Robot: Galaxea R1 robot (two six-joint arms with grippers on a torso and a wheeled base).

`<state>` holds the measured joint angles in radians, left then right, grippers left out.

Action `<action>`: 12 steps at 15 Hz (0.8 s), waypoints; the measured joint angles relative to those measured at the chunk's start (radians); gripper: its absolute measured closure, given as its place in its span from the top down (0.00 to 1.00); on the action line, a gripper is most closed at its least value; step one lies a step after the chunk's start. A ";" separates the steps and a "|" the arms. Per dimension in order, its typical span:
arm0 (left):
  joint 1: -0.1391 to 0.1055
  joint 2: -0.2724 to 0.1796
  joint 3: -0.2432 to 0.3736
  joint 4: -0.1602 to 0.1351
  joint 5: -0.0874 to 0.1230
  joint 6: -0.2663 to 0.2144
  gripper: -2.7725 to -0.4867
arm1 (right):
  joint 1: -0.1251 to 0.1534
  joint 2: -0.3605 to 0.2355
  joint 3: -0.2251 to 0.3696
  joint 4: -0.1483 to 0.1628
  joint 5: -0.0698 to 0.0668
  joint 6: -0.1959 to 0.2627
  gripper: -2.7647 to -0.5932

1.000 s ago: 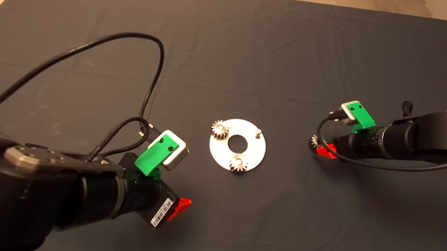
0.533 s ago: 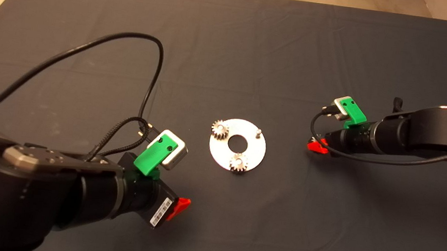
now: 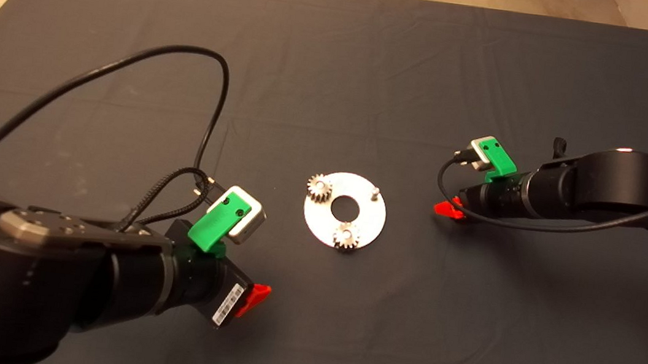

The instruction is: Install three planetary gears onto the carrier pins

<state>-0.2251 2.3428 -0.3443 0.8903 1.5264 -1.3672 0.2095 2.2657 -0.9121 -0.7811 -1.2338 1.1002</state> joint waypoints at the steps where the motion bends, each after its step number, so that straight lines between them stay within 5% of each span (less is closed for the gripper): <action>1: 0.000 0.000 0.000 0.000 0.000 0.000 0.76 | -0.010 -0.002 0.000 0.000 -0.001 0.000 0.94; 10: 0.000 -0.003 0.000 0.005 0.000 0.001 0.76 | -0.020 -0.005 0.025 0.000 -0.008 0.000 0.91; 12: 0.000 -0.003 0.000 0.005 0.000 0.001 0.76 | -0.020 -0.005 0.025 0.000 -0.009 -0.001 0.84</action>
<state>-0.2251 2.3400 -0.3443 0.8951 1.5260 -1.3662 0.1896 2.2606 -0.8870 -0.7806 -1.2430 1.0991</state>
